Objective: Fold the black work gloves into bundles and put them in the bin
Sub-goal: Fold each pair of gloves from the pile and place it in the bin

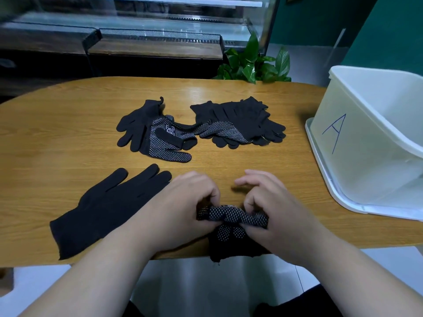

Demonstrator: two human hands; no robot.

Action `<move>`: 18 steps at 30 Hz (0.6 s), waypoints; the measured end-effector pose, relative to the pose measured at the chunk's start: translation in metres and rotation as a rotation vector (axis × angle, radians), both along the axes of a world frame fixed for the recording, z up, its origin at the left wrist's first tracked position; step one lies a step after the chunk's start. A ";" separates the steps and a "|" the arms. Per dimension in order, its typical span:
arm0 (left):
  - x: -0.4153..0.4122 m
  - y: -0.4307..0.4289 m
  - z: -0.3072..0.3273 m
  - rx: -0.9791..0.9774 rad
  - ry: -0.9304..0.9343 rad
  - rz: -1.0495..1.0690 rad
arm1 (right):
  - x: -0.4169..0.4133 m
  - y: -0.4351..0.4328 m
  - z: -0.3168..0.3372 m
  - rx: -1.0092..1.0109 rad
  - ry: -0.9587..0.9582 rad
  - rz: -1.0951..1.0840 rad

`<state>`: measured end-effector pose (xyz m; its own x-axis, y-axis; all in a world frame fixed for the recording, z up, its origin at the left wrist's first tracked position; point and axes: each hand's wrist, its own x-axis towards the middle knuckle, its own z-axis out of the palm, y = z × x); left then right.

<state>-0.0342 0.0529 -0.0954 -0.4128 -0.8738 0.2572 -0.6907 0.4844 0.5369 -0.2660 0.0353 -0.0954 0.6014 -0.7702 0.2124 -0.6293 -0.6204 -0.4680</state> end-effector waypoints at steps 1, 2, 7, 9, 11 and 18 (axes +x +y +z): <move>0.000 0.004 0.000 0.012 0.021 -0.007 | 0.000 0.002 -0.001 -0.042 0.015 0.039; 0.001 0.008 0.001 0.051 0.055 -0.007 | 0.000 0.003 -0.002 -0.080 0.029 0.073; 0.011 0.026 0.002 0.091 0.104 -0.107 | 0.001 0.010 -0.004 -0.212 0.053 0.184; 0.010 0.029 0.000 0.035 0.063 -0.115 | 0.001 0.010 -0.006 -0.218 0.037 0.196; 0.008 0.032 -0.002 0.005 -0.007 -0.104 | 0.001 0.010 -0.009 -0.225 0.030 0.198; 0.001 0.031 -0.006 -0.211 -0.133 -0.082 | 0.003 0.009 -0.015 -0.270 0.026 0.188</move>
<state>-0.0331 0.0838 -0.1013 -0.5225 -0.7688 0.3687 -0.7022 0.6332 0.3255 -0.2631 0.0441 -0.1102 0.7359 -0.5631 0.3761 -0.5015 -0.8264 -0.2559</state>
